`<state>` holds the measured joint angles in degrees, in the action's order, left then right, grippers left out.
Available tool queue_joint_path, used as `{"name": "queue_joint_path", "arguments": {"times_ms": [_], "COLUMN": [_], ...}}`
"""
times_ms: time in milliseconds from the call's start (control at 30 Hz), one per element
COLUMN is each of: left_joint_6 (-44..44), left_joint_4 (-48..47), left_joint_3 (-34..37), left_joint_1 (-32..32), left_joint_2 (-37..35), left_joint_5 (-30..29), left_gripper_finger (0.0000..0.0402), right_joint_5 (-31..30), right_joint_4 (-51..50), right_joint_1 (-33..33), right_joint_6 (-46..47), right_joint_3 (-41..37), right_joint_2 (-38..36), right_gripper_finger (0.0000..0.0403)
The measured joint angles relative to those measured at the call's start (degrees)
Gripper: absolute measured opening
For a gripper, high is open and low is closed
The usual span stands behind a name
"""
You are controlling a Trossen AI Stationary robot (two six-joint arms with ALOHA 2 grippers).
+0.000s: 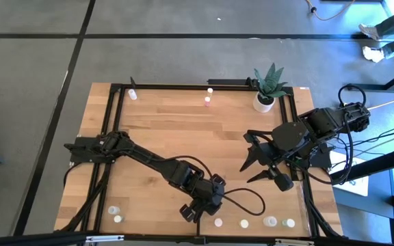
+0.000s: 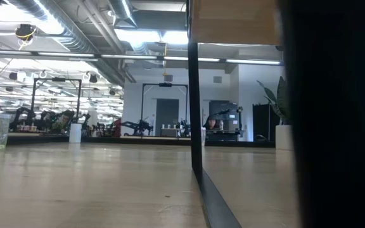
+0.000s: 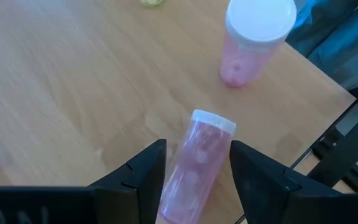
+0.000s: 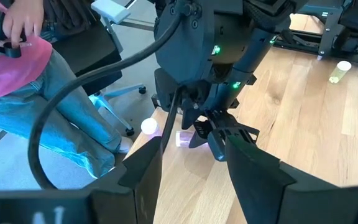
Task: Pick and place medicine bottles onto shelf by color
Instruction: Put the bottom pink pill bottle on the shelf aligned with the other pink pill bottle
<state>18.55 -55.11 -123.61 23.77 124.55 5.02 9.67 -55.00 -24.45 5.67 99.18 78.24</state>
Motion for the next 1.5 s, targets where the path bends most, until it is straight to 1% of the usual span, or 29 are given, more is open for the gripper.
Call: {"name": "queue_joint_path", "arguments": {"times_ms": [333,600,800,933,1333,1500], "left_joint_6": [0.1,0.1,0.1,0.1,0.0,-2.1], "left_joint_4": [-0.1,2.0,2.1,2.1,2.1,1.8], "left_joint_3": [0.0,2.2,2.3,2.3,2.3,1.9], "left_joint_1": [-0.1,0.3,0.2,0.3,0.2,-0.1], "left_joint_2": [0.0,-0.1,-0.1,-0.1,-0.1,-0.1], "left_joint_5": [-0.6,-1.2,-1.2,-1.2,-1.2,-1.3], "left_gripper_finger": [0.017,0.017,0.0169,0.0159,0.0106,0.0097], "right_joint_5": [0.0,0.0,0.0,0.0,0.0,0.0], "right_joint_4": [0.0,0.0,0.0,0.0,0.0,0.0], "right_joint_1": [0.0,0.0,0.0,0.0,0.0,0.0], "right_joint_6": [0.0,0.2,0.1,0.1,0.1,0.1], "right_joint_3": [0.0,0.0,0.0,0.0,0.0,0.0], "right_joint_2": [0.0,0.0,0.0,0.0,0.0,0.0], "right_gripper_finger": [0.0178,0.0178,0.0178,0.0178,0.0178,0.0178]}}
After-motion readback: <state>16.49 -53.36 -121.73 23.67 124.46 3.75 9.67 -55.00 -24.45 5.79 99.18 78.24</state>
